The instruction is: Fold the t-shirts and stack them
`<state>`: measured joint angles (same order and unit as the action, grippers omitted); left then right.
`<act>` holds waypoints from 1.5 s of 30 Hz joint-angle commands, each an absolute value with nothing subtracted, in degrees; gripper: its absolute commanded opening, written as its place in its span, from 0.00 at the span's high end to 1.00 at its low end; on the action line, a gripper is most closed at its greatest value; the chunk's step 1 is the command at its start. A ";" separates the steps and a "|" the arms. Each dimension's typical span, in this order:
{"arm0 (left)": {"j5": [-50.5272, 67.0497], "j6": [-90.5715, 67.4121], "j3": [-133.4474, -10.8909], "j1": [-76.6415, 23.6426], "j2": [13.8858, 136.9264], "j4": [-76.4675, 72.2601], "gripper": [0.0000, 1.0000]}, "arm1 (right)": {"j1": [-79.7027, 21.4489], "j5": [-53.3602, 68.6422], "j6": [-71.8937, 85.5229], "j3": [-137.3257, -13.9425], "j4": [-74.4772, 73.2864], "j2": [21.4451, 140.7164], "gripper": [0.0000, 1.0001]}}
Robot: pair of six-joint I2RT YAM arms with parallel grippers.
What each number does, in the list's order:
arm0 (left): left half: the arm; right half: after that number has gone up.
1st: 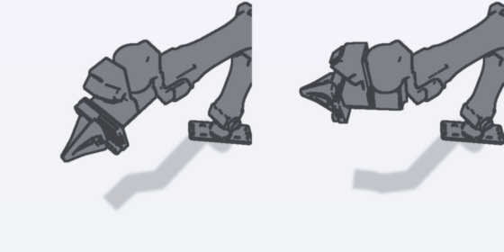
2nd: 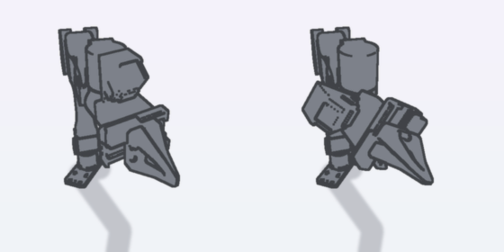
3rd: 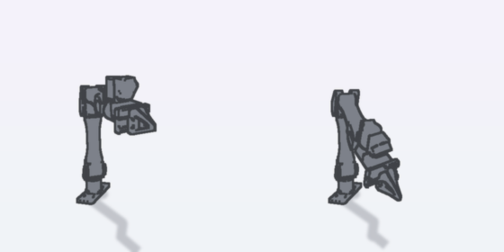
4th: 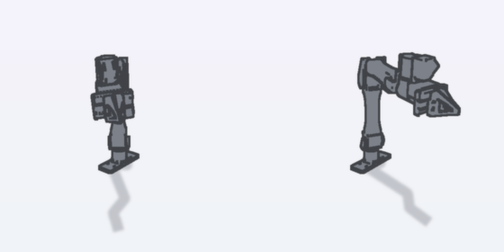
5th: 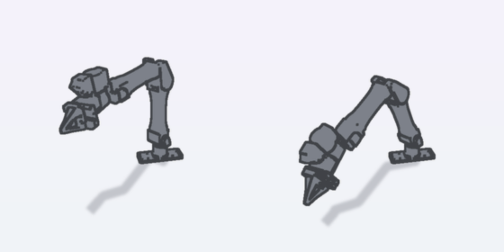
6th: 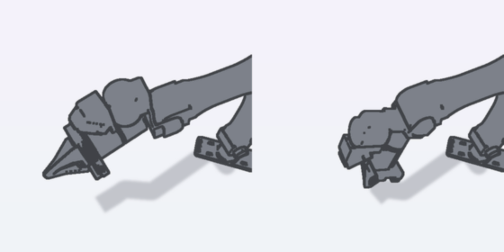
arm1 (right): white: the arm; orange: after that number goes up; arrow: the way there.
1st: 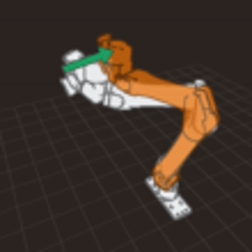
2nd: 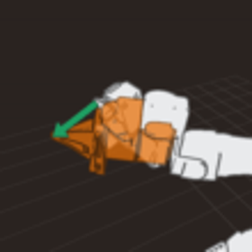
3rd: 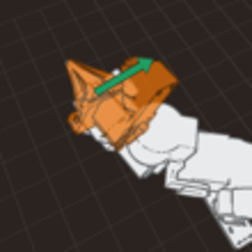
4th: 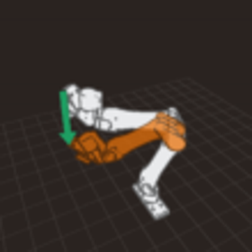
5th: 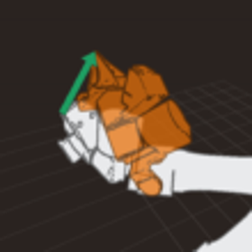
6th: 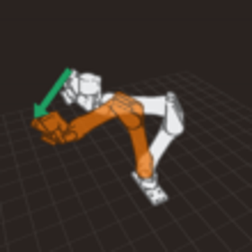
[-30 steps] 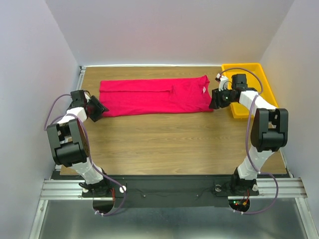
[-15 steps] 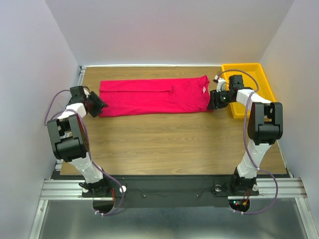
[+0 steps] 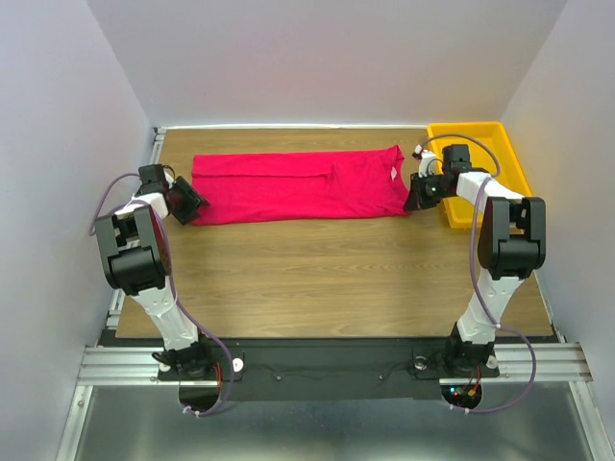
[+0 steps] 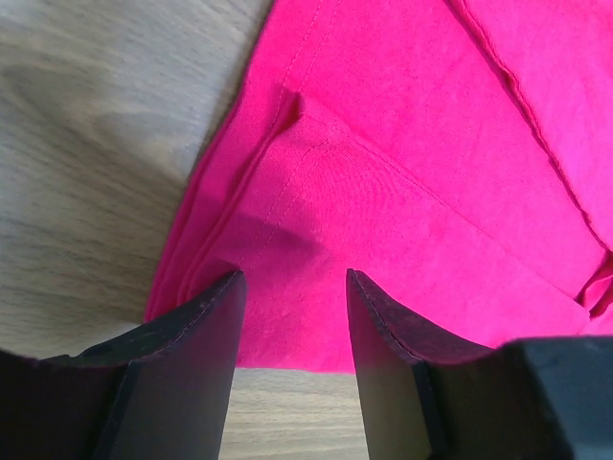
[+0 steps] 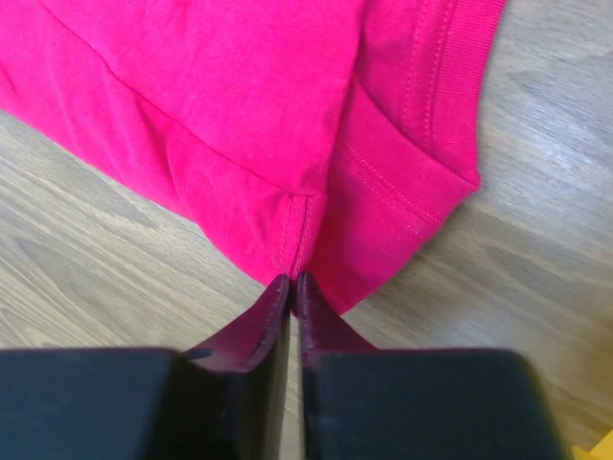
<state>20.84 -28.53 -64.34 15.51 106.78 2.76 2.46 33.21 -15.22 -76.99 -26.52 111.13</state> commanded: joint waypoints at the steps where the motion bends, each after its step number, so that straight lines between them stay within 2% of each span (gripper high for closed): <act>1: 18.46 -27.33 -66.09 15.91 107.84 4.13 0.42 | 3.69 32.61 -15.91 -78.49 -25.05 110.92 0.93; 5: 17.23 -27.07 -66.53 15.91 108.02 5.01 0.42 | 4.30 30.59 -16.35 -77.79 -24.96 110.30 0.99; 11: 16.61 -26.81 -66.71 16.08 107.93 5.54 0.42 | 4.48 29.09 -17.23 -77.26 -25.05 110.21 0.98; 18: 17.23 -26.19 -67.15 16.00 106.44 5.80 0.42 | 4.48 27.07 -18.28 -76.73 -25.14 109.34 0.90; 25: 19.95 -25.40 -68.46 16.08 99.77 5.98 0.34 | 4.48 25.40 -19.42 -76.46 -25.22 103.55 0.71; 28: 19.34 -24.96 -69.34 16.08 95.11 6.24 0.30 | 4.48 25.84 -19.07 -77.60 -25.49 101.17 0.66; 31: 14.87 -24.00 -69.70 16.00 90.28 6.24 0.24 | 4.39 34.07 -22.21 -78.92 -27.15 98.53 0.55; 33: 10.30 -23.30 -69.09 16.08 88.16 5.28 0.21 | 4.22 43.09 -24.60 -79.01 -29.09 97.83 0.54; 36: 9.14 -22.68 -67.07 16.26 86.05 3.78 0.19 | 2.38 50.16 -28.12 -77.27 -29.97 97.73 0.51; 45: 11.51 -23.12 -65.39 16.35 93.33 4.92 0.21 | -3.08 53.09 -27.25 -75.67 -29.71 99.76 0.50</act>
<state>11.75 -24.03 -66.32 16.25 90.61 4.10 -2.57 49.17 -27.20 -76.29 -29.47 99.13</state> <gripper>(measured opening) 0.795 0.503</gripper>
